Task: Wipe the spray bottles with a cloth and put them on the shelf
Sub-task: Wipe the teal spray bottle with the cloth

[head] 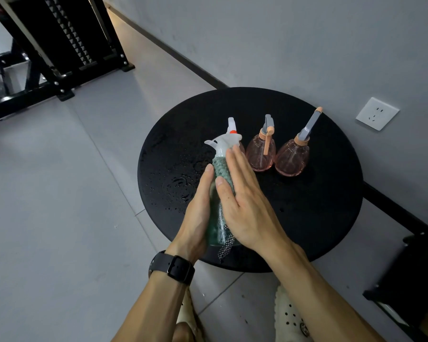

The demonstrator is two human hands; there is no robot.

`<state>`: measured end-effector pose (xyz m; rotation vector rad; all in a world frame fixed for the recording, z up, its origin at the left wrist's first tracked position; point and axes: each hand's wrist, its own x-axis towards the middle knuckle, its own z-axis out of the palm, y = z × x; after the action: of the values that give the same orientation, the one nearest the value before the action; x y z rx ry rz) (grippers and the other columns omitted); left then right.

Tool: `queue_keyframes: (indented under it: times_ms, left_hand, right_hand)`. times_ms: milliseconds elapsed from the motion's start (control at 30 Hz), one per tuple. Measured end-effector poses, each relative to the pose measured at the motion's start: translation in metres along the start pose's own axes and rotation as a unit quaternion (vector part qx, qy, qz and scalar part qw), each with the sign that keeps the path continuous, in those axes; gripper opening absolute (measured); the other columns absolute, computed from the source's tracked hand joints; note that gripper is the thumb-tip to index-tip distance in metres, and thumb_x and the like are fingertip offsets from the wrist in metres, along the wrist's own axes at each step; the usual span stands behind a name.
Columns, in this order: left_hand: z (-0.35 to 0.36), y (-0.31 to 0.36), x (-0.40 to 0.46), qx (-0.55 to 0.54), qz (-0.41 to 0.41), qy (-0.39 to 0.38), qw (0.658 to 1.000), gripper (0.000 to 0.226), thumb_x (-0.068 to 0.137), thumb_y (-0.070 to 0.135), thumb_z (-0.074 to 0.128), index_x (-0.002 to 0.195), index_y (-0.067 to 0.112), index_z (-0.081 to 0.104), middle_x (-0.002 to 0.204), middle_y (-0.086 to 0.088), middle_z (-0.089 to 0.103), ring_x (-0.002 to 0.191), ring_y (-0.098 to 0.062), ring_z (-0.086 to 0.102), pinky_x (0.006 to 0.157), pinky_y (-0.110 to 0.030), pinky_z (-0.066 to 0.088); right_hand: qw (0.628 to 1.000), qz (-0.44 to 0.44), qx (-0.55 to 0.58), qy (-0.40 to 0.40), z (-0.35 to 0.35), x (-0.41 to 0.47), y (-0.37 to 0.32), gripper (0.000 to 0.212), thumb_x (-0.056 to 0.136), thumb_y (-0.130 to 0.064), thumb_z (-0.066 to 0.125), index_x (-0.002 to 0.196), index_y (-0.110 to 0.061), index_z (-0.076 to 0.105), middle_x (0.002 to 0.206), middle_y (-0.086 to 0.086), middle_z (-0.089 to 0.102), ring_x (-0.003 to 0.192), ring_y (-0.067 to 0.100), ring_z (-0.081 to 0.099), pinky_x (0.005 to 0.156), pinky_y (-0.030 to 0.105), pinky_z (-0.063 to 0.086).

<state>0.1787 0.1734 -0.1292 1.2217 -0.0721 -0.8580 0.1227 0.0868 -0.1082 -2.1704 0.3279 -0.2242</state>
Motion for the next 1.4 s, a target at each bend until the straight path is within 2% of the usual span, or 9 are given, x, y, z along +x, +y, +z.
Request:
queue_keyframes:
  times_ms: [233,367,533,633,833,1033,1167,1300,1400]
  left_hand:
    - [-0.003,0.004,-0.001,-0.017,0.012,0.020,1.000,0.049,0.099,0.053,0.044,0.129,0.022,0.066,0.128,-0.006,0.068,0.121,-0.021,0.063,0.112,-0.043,0.041]
    - [-0.009,0.007,0.000,-0.019,0.010,0.049,0.999,0.054,0.095,0.061,0.046,0.122,0.020,0.070,0.121,-0.011,0.071,0.114,-0.027,0.067,0.106,-0.047,0.047]
    - [-0.012,0.006,0.002,-0.050,0.050,0.056,0.996,0.057,0.102,0.054,0.035,0.097,0.020,0.081,0.109,-0.007,0.076,0.105,-0.019,0.071,0.096,-0.037,0.050]
    - [-0.012,0.005,0.003,-0.062,0.059,0.077,0.993,0.057,0.099,0.058,0.039,0.101,0.018,0.079,0.111,-0.009,0.075,0.105,-0.021,0.070,0.096,-0.039,0.050]
    - [0.000,0.005,0.000,-0.063,0.064,0.038,0.995,0.049,0.102,0.047,0.038,0.101,0.019,0.079,0.109,-0.007,0.075,0.099,-0.018,0.071,0.085,-0.030,0.058]
    - [0.006,0.003,-0.003,-0.050,0.050,0.031,0.997,0.046,0.100,0.048,0.044,0.125,0.018,0.068,0.122,-0.011,0.070,0.117,-0.028,0.065,0.105,-0.045,0.048]
    - [0.009,-0.001,-0.001,-0.038,0.053,0.023,0.998,0.047,0.102,0.046,0.042,0.131,0.016,0.063,0.128,-0.013,0.067,0.123,-0.030,0.061,0.108,-0.045,0.044]
    - [0.008,0.001,-0.001,-0.032,0.050,0.021,0.998,0.048,0.099,0.046,0.049,0.129,0.012,0.064,0.130,-0.022,0.063,0.123,-0.035,0.060,0.110,-0.049,0.042]
    - [0.004,0.003,-0.001,-0.017,0.054,0.036,0.998,0.052,0.090,0.054,0.059,0.119,0.013,0.071,0.127,-0.027,0.063,0.120,-0.043,0.059,0.109,-0.058,0.041]
  right_hand:
    - [1.000,-0.005,0.008,-0.006,0.007,-0.004,-0.003,0.058,0.104,-0.033,0.028,0.154,-0.022,0.000,0.162,-0.013,-0.008,0.143,-0.009,-0.012,0.118,0.016,-0.001]
    - [1.000,-0.006,0.009,-0.013,0.012,-0.009,-0.004,0.059,0.105,-0.033,0.028,0.154,-0.022,-0.002,0.162,-0.012,-0.008,0.142,-0.010,-0.013,0.114,0.009,-0.005]
    - [0.999,-0.015,-0.019,-0.029,0.018,-0.015,-0.005,0.059,0.105,-0.033,0.028,0.153,-0.020,-0.004,0.161,-0.009,-0.009,0.143,-0.008,-0.014,0.114,0.009,-0.007]
    - [0.999,-0.018,-0.030,-0.031,0.018,-0.015,-0.005,0.059,0.105,-0.033,0.028,0.153,-0.020,-0.004,0.162,-0.009,-0.009,0.143,-0.006,-0.014,0.115,0.012,-0.006]
    - [0.999,0.006,-0.011,-0.038,0.008,-0.010,-0.004,0.058,0.105,-0.034,0.027,0.154,-0.022,-0.002,0.161,-0.012,-0.007,0.141,-0.011,-0.012,0.112,0.006,-0.006]
    - [0.998,0.046,0.035,-0.037,0.000,-0.004,-0.003,0.057,0.104,-0.039,0.024,0.154,-0.028,-0.002,0.161,-0.018,-0.007,0.142,-0.012,-0.008,0.105,-0.002,-0.005]
    - [0.996,0.051,0.062,-0.026,-0.004,-0.001,-0.004,0.057,0.104,-0.038,0.026,0.154,-0.028,0.002,0.161,-0.018,-0.002,0.142,-0.013,-0.005,0.116,0.012,0.001]
    - [0.996,0.051,0.073,-0.023,-0.006,0.000,-0.004,0.056,0.104,-0.037,0.027,0.155,-0.029,0.004,0.160,-0.020,0.000,0.142,-0.013,-0.003,0.120,0.018,0.005]
    - [0.995,0.055,0.074,-0.030,-0.004,-0.002,-0.002,0.056,0.104,-0.038,0.027,0.155,-0.029,0.003,0.161,-0.019,0.000,0.142,-0.012,-0.003,0.116,0.013,0.004]
